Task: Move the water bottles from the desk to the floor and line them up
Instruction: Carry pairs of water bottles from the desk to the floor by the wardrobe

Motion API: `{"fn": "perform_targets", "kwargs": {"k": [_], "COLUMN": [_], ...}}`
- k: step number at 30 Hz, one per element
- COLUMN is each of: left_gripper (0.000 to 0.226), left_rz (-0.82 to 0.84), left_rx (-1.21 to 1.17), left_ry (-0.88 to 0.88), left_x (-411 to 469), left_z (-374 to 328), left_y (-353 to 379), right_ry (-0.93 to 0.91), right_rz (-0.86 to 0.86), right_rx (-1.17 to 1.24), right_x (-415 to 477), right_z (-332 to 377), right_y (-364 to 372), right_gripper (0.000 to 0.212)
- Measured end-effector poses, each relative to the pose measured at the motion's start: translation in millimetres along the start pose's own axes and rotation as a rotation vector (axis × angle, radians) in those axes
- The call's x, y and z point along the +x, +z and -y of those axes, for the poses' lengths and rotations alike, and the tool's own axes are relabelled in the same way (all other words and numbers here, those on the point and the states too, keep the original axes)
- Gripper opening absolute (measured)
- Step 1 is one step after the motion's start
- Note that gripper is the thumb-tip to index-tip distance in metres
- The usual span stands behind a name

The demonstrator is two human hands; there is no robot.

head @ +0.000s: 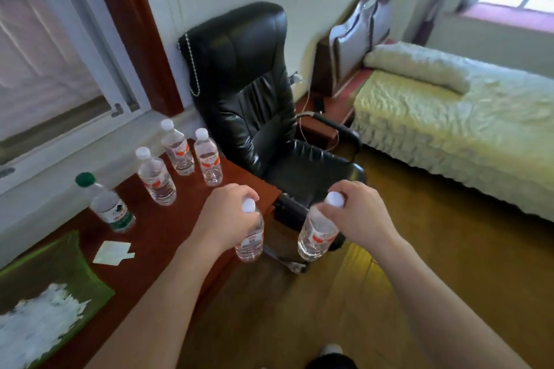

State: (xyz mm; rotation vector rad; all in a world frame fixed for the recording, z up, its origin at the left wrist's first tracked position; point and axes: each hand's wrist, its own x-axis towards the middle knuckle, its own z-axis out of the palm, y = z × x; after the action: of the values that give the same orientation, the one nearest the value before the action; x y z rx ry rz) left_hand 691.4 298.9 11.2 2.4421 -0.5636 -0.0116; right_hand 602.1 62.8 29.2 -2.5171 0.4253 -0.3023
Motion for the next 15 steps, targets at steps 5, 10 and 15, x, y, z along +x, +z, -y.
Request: {"fn": "perform_targets", "kwargs": {"k": [5, 10, 15], "left_gripper": [0.027, 0.026, 0.026], "left_rz": [0.065, 0.161, 0.248], "left_rx": [-0.022, -0.005, -0.006], "left_ry": [0.131, 0.252, 0.325], "left_x": [13.1, 25.5, 27.4], "left_z": [-55.7, -125.1, -199.5], "left_y": [30.5, 73.8, 130.9], "right_ry": [0.112, 0.226, 0.315], "right_rz": [-0.069, -0.164, -0.230], "right_rx": [-0.032, -0.058, -0.083], "right_x": [-31.1, -57.9, -83.9], "right_z": [-45.7, -106.9, -182.7], "right_y": [-33.5, -74.6, -126.5], "right_gripper": [0.022, 0.027, 0.031]}}
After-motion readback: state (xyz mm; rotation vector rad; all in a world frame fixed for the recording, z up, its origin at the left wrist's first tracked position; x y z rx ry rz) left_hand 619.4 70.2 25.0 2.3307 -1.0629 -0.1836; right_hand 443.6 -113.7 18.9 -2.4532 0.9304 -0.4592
